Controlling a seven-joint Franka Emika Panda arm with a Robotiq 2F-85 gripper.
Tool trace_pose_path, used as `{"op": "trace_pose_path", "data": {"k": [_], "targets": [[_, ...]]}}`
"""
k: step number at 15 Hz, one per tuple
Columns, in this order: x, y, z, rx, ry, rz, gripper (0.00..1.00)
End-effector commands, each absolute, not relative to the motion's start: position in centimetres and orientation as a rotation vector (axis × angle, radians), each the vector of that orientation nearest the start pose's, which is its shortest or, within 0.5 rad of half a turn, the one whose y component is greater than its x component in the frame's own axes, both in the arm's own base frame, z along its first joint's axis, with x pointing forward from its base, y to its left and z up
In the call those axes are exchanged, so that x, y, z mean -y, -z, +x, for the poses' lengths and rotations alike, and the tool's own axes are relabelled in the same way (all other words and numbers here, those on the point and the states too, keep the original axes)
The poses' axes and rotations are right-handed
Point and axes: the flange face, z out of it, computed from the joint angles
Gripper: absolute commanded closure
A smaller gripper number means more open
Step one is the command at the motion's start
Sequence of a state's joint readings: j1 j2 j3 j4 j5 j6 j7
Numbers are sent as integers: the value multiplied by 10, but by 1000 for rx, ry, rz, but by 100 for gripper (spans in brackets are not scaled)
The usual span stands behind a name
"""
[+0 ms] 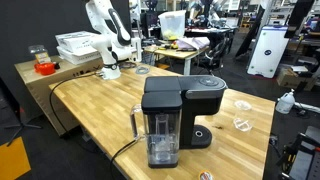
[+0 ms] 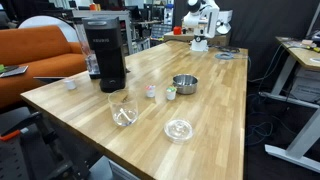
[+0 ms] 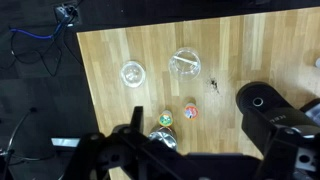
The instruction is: Pick up the object from the table and put it in the cup
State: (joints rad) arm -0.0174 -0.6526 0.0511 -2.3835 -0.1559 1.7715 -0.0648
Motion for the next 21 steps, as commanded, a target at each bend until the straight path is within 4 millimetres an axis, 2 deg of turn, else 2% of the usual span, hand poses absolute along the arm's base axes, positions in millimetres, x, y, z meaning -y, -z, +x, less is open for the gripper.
{"op": "trace_pose_path", "data": {"k": [1,14,17,21], "targets": [[-2,-553,359,194,60,-3320,0],[-2,-552,360,193,54,-3323,0],[-6,-545,373,259,100,-3357,0],[-13,-522,414,295,135,-3340,0]]}}
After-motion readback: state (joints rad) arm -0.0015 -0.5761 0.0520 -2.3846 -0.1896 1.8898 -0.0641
